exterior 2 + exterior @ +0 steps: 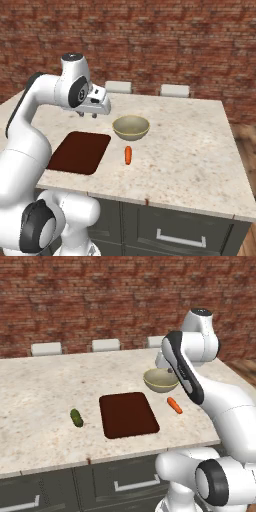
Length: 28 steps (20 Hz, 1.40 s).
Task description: Place the two vegetables and bowl onto the tray for setting up a vegetable dip station.
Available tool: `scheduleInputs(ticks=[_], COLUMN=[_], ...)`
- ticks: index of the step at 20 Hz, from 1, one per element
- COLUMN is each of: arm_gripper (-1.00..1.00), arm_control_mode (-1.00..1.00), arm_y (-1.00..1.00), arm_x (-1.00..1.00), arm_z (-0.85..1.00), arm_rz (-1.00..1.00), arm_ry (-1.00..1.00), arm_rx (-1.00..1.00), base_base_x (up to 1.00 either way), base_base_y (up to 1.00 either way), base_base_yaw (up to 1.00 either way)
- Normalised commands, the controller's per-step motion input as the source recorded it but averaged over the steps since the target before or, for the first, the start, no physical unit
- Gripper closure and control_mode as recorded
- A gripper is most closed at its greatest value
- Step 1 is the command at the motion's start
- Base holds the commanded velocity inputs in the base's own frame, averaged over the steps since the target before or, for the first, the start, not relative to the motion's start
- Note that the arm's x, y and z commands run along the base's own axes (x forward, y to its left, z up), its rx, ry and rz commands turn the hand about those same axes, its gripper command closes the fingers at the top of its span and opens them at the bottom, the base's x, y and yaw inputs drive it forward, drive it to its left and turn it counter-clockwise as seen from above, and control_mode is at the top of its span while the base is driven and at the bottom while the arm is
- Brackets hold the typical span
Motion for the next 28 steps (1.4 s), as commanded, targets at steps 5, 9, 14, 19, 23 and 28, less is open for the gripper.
scheduleInputs(ticks=[5, 9, 14, 19, 23, 28], arm_gripper=[-1.0, -1.0, -1.0, -1.0, -1.0, -1.0], arm_control_mode=[-1.0, -1.0, -1.0, -1.0, -1.0, -1.0], arm_y=[0.0, -0.01, -0.03, -0.04, -0.05, -0.01], arm_x=[0.01, 0.26, 0.38, 0.37, 0.54, 0.59], arm_z=[-0.04, -0.15, -0.11, -0.01, -0.06, -0.11], arm_rz=[0.03, 0.0, 0.08, 0.14, 0.17, 0.07], arm_ry=[-0.01, 0.16, 0.1, 0.0, 0.05, 0.27], arm_rx=[-0.01, -0.1, -0.03, 0.01, 0.0, -0.05], base_base_x=[0.0, 0.0, 0.0, 0.0, 0.0, 0.0], base_base_y=[0.0, 0.0, 0.0, 0.0, 0.0, 0.0], base_base_yaw=[0.0, 0.0, 0.0, 0.0, 0.0, 0.0])
